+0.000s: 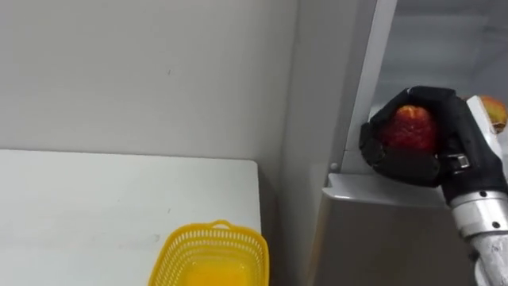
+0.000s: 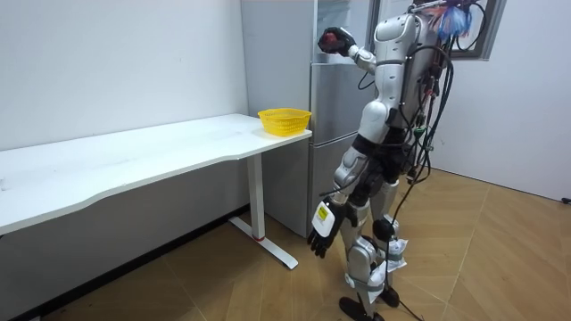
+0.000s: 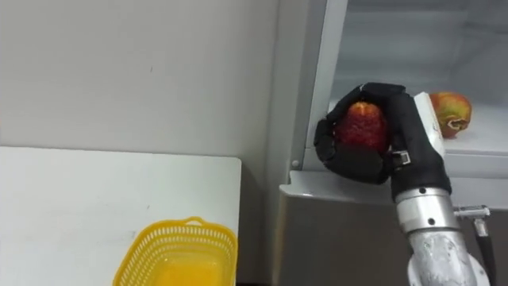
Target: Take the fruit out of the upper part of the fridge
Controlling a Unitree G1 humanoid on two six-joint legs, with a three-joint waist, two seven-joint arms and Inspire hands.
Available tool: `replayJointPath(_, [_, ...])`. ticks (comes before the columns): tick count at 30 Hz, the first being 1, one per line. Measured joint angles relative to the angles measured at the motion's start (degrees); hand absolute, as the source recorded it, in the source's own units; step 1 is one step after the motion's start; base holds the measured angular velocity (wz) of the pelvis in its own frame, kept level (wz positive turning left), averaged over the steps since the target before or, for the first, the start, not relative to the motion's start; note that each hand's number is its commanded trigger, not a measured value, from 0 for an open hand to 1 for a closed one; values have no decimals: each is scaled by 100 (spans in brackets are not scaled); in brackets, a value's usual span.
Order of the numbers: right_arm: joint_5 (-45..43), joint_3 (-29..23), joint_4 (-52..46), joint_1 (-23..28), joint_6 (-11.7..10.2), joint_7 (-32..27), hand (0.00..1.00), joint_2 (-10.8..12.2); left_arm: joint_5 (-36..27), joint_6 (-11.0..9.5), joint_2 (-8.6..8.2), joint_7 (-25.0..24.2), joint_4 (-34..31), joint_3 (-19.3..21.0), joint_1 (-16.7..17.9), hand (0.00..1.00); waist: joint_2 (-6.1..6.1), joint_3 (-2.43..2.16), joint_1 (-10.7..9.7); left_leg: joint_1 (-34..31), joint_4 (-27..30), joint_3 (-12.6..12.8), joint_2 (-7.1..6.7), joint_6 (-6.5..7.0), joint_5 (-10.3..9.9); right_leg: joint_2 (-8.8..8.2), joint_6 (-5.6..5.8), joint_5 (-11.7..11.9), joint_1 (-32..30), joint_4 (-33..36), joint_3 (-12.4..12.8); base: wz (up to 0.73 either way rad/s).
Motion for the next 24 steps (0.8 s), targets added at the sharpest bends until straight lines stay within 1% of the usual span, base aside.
replayJointPath(1, [-60,0,-55,26,-61,-63,100,28,-1,-39,-4,31,71,-6,-6,0,5,1,-1,2,7,1,1,0,0,1,0,0,6,-2,2,0])
replayJointPath(3, [-441,-5,-312,188,-225,-376,100,214,-114,-58,-14,62,199,-53,5,0,19,-13,-25,2,11,2,2,0,0,3,0,0,6,-7,11,0])
replayJointPath(4, [-539,-8,-398,253,-259,-442,100,262,-116,-68,-21,65,220,-52,8,0,23,-15,-26,2,9,2,1,0,0,3,0,0,5,-7,12,0])
replayJointPath(6, [-876,-4,-738,516,-436,-663,100,438,-110,-142,-54,103,334,-54,5,0,44,-25,-34,0,-19,9,-1,0,0,1,0,0,1,-3,-5,0])
replayJointPath(7, [-951,-4,-824,581,-476,-708,100,460,-113,-158,-64,125,353,-52,4,0,50,-30,-31,1,-30,13,-1,0,-1,1,0,0,0,-1,-1,0])
replayJointPath(9, [-1489,-4,-1101,795,-687,-903,100,594,-132,-252,-100,194,500,-53,-13,0,81,-45,-33,3,-33,49,3,0,-1,4,0,0,-5,6,8,0])
replayJointPath(12, [-1801,-1,-1351,882,-862,-1066,100,627,-214,-283,-128,189,565,-61,-16,0,108,-38,-48,-7,-33,65,10,-1,-1,6,-1,0,-37,23,25,-5])
replayJointPath(14, [-1933,25,-1481,886,-914,-1167,100,638,-218,-283,-129,171,578,-133,-12,0,116,-35,-49,-11,-31,62,12,-1,-1,5,-3,2,-42,36,12,-2])
replayJointPath(16, [-2094,157,-1604,886,-961,-1296,100,661,-212,-283,-130,154,600,-216,-21,0,105,-47,-59,-10,-31,65,15,-3,0,4,-2,1,-57,61,7,0])
replayJointPath(19, [-2324,509,-1703,886,-1047,-1355,100,665,-213,-280,-112,123,682,-302,-124,0,89,-36,-33,-10,-35,71,18,-13,7,7,-3,1,-77,89,16,-2])
replayJointPath(21, [-2536,815,-1702,887,-1050,-1297,100,666,-211,-279,-89,70,723,-461,-251,0,46,-33,29,-9,-37,72,16,-16,11,9,-3,2,-76,83,25,0])
replayJointPath(23, [-2716,1057,-1703,886,-1054,-1243,100,666,-211,-280,-83,42,740,-529,-310,0,18,-30,41,-6,-37,75,16,-16,11,9,-4,2,-72,78,23,0])
replayJointPath(24, [-2843,1243,-1704,885,-1057,-1208,100,669,-214,-278,-70,42,753,-640,-344,0,2,-24,67,-11,-38,69,16,-16,11,7,-4,2,-72,85,11,0])
